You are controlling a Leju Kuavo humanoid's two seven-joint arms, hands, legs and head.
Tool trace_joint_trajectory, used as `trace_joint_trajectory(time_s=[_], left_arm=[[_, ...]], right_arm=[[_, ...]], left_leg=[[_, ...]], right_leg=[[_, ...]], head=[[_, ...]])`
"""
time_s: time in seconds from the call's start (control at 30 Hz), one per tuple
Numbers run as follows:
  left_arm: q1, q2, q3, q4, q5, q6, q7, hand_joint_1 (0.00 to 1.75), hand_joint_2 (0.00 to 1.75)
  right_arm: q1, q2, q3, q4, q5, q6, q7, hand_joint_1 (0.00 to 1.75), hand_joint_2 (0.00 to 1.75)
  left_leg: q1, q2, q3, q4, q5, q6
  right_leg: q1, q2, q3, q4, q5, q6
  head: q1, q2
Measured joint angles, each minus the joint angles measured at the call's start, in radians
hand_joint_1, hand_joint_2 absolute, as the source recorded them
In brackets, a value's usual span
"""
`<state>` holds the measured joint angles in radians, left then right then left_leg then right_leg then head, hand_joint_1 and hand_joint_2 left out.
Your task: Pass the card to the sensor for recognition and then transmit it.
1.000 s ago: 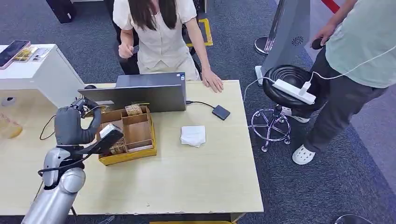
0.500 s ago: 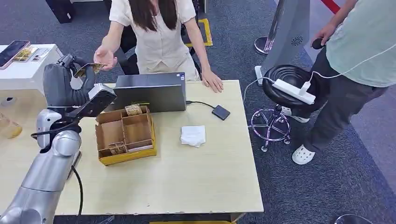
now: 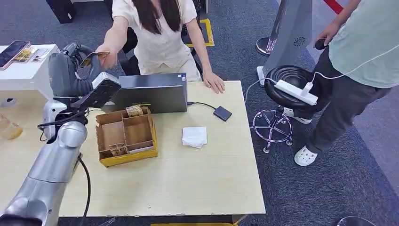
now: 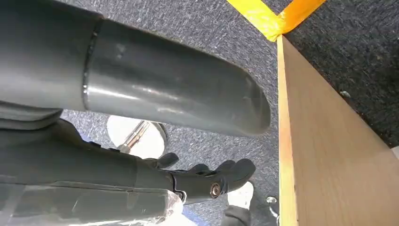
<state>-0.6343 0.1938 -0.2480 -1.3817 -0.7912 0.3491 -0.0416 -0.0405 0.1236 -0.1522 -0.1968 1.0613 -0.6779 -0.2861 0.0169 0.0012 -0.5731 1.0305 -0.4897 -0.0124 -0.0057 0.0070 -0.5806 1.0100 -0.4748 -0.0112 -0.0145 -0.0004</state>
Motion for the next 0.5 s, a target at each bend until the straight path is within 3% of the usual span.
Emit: trace_joint_trajectory(time_s=[0.27,0.3,0.47,0.5], left_arm=[[-0.001,0.0,-0.003,0.028,-0.011,0.017,0.005,1.69,1.75],[-0.001,0.0,-0.003,0.031,-0.011,0.02,0.006,0.02,1.75],[-0.001,0.0,-0.004,0.042,-0.01,0.04,0.006,0.0,1.75],[-0.001,0.0,-0.004,0.045,-0.01,0.044,0.006,0.0,0.0]], right_arm=[[0.0,0.0,0.0,0.0,0.001,0.0,0.0,0.0,0.0],[0.0,0.0,0.0,0.0,0.001,0.001,0.003,0.0,0.0],[0.0,0.0,0.0,0.0,0.003,0.001,0.003,0.0,0.0],[0.0,0.0,0.0,0.0,0.003,0.001,0.004,0.0,0.0]], left_leg=[[0.0,0.0,0.0,0.0,0.0,0.0],[0.0,0.0,0.0,0.0,0.0,0.0],[0.0,0.0,0.0,0.0,0.0,0.0],[0.0,0.0,0.0,0.0,0.0,0.0]], right_leg=[[0.0,0.0,0.0,0.0,0.0,0.0],[0.0,0.0,0.0,0.0,0.0,0.0],[0.0,0.0,0.0,0.0,0.0,0.0],[0.0,0.0,0.0,0.0,0.0,0.0]], head=[[0.0,0.0],[0.0,0.0],[0.0,0.0],[0.0,0.0]])
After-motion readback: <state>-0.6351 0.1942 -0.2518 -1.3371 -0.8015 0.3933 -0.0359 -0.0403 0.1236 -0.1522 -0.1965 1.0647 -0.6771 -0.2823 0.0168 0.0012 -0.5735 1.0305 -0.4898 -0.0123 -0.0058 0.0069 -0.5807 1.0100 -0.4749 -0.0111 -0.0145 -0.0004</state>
